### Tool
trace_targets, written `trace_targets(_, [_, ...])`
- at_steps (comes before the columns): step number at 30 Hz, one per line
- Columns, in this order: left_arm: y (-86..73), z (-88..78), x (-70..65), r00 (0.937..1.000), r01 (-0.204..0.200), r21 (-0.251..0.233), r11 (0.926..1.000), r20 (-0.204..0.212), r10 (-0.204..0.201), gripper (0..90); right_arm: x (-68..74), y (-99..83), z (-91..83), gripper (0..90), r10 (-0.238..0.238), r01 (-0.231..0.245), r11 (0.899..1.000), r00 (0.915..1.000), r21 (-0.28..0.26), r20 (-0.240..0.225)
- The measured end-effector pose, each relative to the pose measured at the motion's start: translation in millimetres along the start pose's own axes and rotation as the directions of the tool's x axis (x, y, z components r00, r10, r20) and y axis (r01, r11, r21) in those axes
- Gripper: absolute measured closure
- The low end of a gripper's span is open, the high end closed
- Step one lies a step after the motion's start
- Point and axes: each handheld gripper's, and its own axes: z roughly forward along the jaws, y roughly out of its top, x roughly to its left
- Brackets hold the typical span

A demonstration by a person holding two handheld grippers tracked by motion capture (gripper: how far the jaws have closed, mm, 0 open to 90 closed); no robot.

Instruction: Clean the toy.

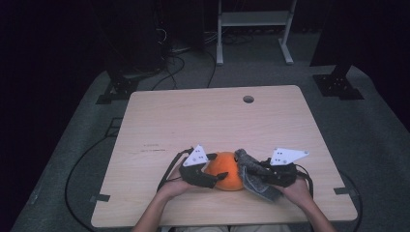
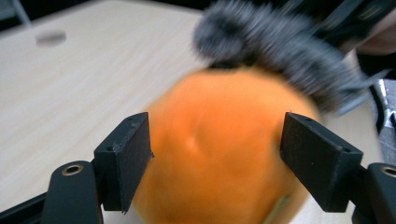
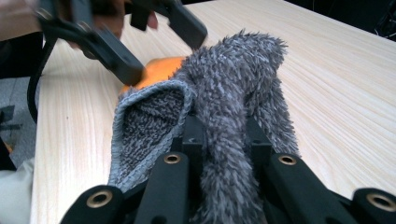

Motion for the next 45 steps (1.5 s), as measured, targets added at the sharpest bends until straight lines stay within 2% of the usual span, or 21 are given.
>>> trace_targets(2, [-2.4, 6.4, -5.3, 0.9998, -0.022, 0.025, 0.9994, 0.0, 0.022, 29.0, 8.6, 7.2, -0.1, 75.1, -0.042, 0.042, 0.999, 0.9991, 0.005, -0.002])
trace_targets(4, [-1.6, 3.9, -6.5, 0.9993, -0.036, 0.047, 0.9982, 0.008, 0.036, 31.8, 14.3, 13.1, 4.0, 75.1, -0.075, 0.075, 0.997, 0.9972, 0.004, 0.0])
trace_targets(7, [-2.6, -1.5, -5.4, 0.9985, -0.04, 0.064, 0.9972, 0.041, 0.037, 34.7, 6.3, 12.2, 8.9, 75.1, -0.05, 0.05, 0.999, 0.9988, 0.012, 0.001])
trace_targets(9, [-1.9, -0.3, -6.6, 0.9985, -0.041, 0.069, 0.9968, 0.039, 0.039, 35.1, 2.4, 10.0, 9.0, 75.1, -0.031, 0.03, 0.999, 0.9993, 0.022, 0.02])
trace_targets(13, [-2.1, 0.3, -10.0, 0.9973, -0.06, 0.078, 0.9952, 0.047, 0.056, 35.2, 4.9, 14.5, 7.8, 74.9, -0.046, 0.044, 0.998, 0.9971, 0.037, 0.061])
trace_targets(18, [-2.2, 2.2, -12.1, 0.9972, -0.064, 0.079, 0.9948, 0.044, 0.061, 35.3, -4.5, 6.4, 6.5, 75.0, 0.005, -0.009, 0.999, 0.9967, 0.049, 0.081])
trace_targets(20, [-1.7, 3.3, -14.2, 0.9953, -0.09, 0.101, 0.9908, 0.045, 0.086, 35.1, 0.4, 7.9, 4.4, 75.0, 0.004, -0.007, 0.999, 0.9981, 0.042, 0.061])
trace_targets(22, [-3.0, 1.8, -15.1, 0.9941, -0.1, 0.105, 0.9894, 0.051, 0.096, 35.0, 10.2, 11.9, 3.6, 75.0, -0.036, 0.036, 0.999, 0.9993, 0.011, -0.006])
trace_targets(23, [-3.7, 0.5, -14.7, 0.994, -0.1, 0.105, 0.9894, 0.053, 0.095, 35.2, 13.1, 12.6, 3.9, 75.0, -0.057, 0.057, 0.998, 0.9982, 0.003, -0.015])
trace_targets(24, [-4.2, -0.7, -14.2, 0.9946, -0.094, 0.1, 0.9905, 0.054, 0.089, 35.4, 12.9, 11.7, 4.0, 75.0, -0.061, 0.061, 0.998, 0.9981, 0.012, -0.009])
trace_targets(27, [-4.0, -0.3, -15.5, 0.995, -0.092, 0.1, 0.9908, 0.048, 0.087, 35.6, -0.6, 0.0, -0.1, 75.1, -0.026, 0.023, 0.998, 0.9986, 0.059, 0.047])
trace_targets(29, [-3.3, 1.5, -18.1, 0.9944, -0.1, 0.103, 0.9897, 0.046, 0.096, 35.5, -2.1, -7.0, -5.2, 75.1, 0.004, -0.007, 0.998, 0.9989, 0.058, 0.046])
trace_targets(30, [-3.3, 2.5, -19.7, 0.9939, -0.107, 0.107, 0.9885, 0.04, 0.103, 35.2, 1.1, -6.7, -6.6, 75.1, -0.009, 0.007, 0.999, 0.9991, 0.052, 0.041])
trace_targets(33, [-4.5, 1.7, -19.4, 0.9953, -0.094, 0.102, 0.9904, 0.035, 0.09, 35.1, 19.3, 4.5, -5.9, 75.0, -0.067, 0.065, 0.998, 0.9955, -0.017, -0.067])
trace_targets(34, [-5.4, 0.6, -19.2, 0.9958, -0.088, 0.099, 0.9912, 0.032, 0.085, 35.1, 22.1, 6.9, -1.9, 75.0, -0.091, 0.091, 0.996, 0.994, 0.001, -0.062])
trace_targets(35, [-6.0, 0.0, -19.5, 0.9963, -0.084, 0.094, 0.992, 0.029, 0.081, 35.4, 19.0, 5.9, 1.6, 75.0, -0.098, 0.099, 0.995, 0.994, 0.024, -0.049])
trace_targets(36, [-6.2, -0.6, -19.7, 0.9963, -0.084, 0.093, 0.9922, 0.027, 0.082, 35.5, 14.3, 3.5, 1.9, 75.1, -0.083, 0.084, 0.996, 0.9954, 0.025, -0.047])
trace_targets(39, [-6.0, -0.6, -20.7, 0.9959, -0.089, 0.097, 0.9913, 0.027, 0.087, 35.5, -0.2, -6.0, -3.4, 74.9, -0.03, 0.028, 0.998, 0.9992, 0.049, 0.025])
trace_targets(40, [-5.9, -0.8, -20.7, 0.9955, -0.092, 0.098, 0.9908, 0.029, 0.09, 35.5, -0.9, -7.9, -4.5, 75.0, -0.034, 0.03, 0.998, 0.9983, 0.064, 0.048])
trace_targets(43, [-5.8, -0.8, -21.8, 0.9956, -0.091, 0.096, 0.9912, 0.028, 0.089, 35.4, -3.2, -12.2, -5.4, 74.9, -0.028, 0.024, 0.997, 0.9983, 0.079, 0.052])
trace_targets(45, [-5.0, -1.8, -21.4, 0.995, -0.095, 0.094, 0.9911, 0.041, 0.091, 34.8, -6.9, -15.2, -6.3, 74.9, -0.006, 0.002, 0.996, 0.9989, 0.085, 0.046])
